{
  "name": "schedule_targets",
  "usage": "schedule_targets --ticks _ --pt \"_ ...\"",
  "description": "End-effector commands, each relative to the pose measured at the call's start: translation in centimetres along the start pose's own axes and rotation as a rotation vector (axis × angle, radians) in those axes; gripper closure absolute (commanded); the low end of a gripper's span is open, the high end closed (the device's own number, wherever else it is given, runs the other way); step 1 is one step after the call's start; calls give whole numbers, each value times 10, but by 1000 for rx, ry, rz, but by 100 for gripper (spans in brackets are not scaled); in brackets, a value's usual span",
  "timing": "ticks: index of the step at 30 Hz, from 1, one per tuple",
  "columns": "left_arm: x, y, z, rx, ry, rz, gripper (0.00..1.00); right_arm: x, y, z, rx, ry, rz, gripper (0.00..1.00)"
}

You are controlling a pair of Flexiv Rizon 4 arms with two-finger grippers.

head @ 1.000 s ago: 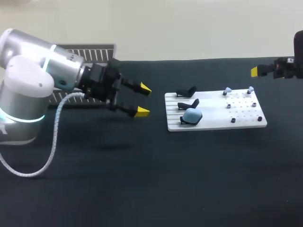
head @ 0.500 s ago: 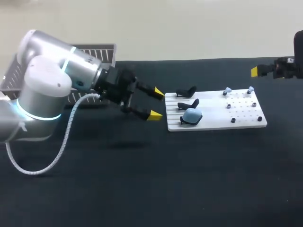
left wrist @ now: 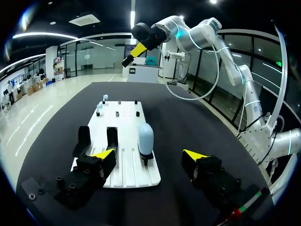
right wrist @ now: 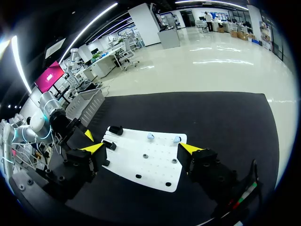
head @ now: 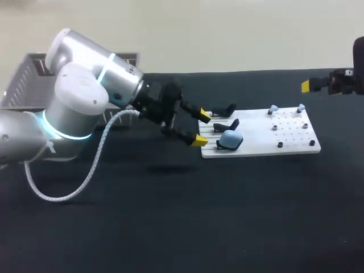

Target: Pick up each earbud case from the left stands, insert the matching earbuds, close the lid, and place the case in the box.

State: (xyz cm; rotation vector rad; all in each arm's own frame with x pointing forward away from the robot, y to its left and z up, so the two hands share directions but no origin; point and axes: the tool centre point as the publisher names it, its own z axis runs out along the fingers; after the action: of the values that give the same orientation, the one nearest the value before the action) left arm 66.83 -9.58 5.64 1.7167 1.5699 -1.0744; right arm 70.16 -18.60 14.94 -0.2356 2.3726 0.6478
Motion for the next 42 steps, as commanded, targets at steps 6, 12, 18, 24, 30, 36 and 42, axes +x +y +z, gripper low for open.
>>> schedule_targets --ticks 6,12,18,24,30,36,42 --pt "2 4 12 15 5 7 7 0 0 0 1 0 -1 0" --pt "4 0 17 -8 8 9 15 0 0 0 1 0 -1 0" --pt "3 -4 21 -38 6 9 20 0 0 0 1 0 -1 0" --pt "4 -4 28 -40 6 8 20 0 0 0 1 0 -1 0" --pt "4 -2 30 -38 5 9 27 0 0 0 1 0 -1 0" --pt "2 0 34 -32 -3 12 28 0 0 0 1 0 -1 0" --pt "2 1 37 -22 -3 13 33 0 0 0 1 0 -1 0"
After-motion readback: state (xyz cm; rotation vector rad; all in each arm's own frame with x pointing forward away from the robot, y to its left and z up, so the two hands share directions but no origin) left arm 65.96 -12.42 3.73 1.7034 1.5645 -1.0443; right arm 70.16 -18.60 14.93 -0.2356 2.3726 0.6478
